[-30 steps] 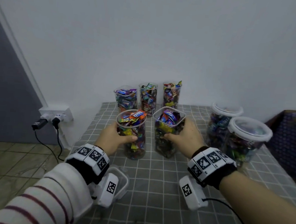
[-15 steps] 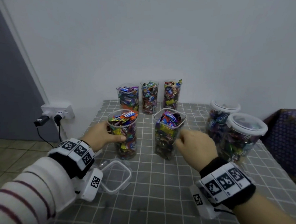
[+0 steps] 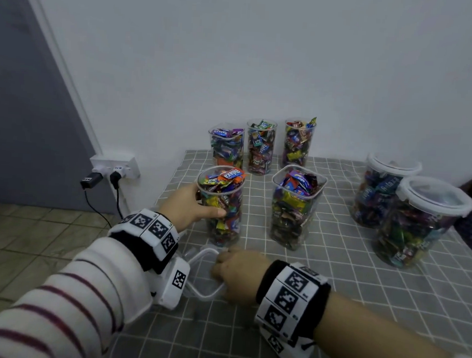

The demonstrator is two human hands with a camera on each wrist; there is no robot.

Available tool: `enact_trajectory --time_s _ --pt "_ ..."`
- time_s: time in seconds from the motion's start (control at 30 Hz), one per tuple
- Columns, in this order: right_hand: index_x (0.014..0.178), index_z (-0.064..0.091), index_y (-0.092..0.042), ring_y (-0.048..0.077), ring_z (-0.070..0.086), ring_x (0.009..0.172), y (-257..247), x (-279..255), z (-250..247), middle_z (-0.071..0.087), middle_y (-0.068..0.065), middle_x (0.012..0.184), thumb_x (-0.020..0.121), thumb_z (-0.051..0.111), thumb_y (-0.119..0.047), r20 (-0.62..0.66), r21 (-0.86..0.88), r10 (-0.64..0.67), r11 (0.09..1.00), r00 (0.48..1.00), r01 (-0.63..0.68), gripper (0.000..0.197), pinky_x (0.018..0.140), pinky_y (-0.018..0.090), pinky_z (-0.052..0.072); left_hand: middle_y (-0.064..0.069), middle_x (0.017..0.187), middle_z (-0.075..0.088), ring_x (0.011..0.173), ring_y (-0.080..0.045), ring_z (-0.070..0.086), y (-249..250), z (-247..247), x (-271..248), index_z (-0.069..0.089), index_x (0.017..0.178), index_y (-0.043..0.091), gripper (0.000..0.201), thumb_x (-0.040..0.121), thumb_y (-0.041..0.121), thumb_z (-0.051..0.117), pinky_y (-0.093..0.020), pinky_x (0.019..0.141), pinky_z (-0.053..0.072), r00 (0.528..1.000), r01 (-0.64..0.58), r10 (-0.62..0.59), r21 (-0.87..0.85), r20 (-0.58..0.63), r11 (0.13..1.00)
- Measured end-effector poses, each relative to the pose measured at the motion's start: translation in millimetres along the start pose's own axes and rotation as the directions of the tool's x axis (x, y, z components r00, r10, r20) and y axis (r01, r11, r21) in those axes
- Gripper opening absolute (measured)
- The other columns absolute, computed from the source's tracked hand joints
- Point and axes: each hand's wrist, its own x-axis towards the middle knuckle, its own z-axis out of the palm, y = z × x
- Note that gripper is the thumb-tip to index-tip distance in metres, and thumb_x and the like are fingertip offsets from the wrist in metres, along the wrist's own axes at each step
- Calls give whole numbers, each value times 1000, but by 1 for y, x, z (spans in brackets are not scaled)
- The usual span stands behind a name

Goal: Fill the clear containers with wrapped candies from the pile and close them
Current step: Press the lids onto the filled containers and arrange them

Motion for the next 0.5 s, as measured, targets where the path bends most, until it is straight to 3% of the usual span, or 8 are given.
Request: enact_trajectory --time_s 0.17,0.27,0.33,0.43,0.5 --pt "128 54 -15 30 43 118 3 -19 8 49 11 128 94 50 -27 -57 -73 -22 997 998 18 36 96 41 38 2 105 66 101 -17 61 -1 1 -1 57 118 15 55 69 17 82 -31 80 53 1000 25 -25 -38 -2 999" --pt "114 57 -12 29 49 110 11 -42 4 56 11 117 90 52 -29 -153 45 -14 999 988 22 30 93 38 41 2 102 64 94 -15 59 1 2 -2 57 118 16 53 71 19 81 -24 67 50 1000 24 -24 -27 -8 999" --pt "102 54 -16 28 55 101 18 -60 -6 60 9 107 87 53 -29 -251 172 54 985 967 -11 20 84 35 44 2 101 64 93 -15 59 -1 2 -2 56 117 17 53 71 22 81 -25 67 49 1000 26 -26 -17 -17 1000" --pt "91 38 -24 23 52 84 36 -86 -31 56 2 91 83 54 -31 -304 403 212 912 929 -76 19 71 29 40 -1 111 64 103 -18 59 -2 3 -3 52 124 20 61 71 26 80 -37 84 52 999 38 -39 -16 -10 999" --pt "92 37 -24 18 49 81 53 -100 -49 52 -3 88 83 57 -26 -351 538 314 838 882 -84 22 69 27 36 -1 116 63 104 -15 58 -1 3 -2 48 129 19 65 72 23 79 -43 94 48 999 45 -45 -49 14 998"
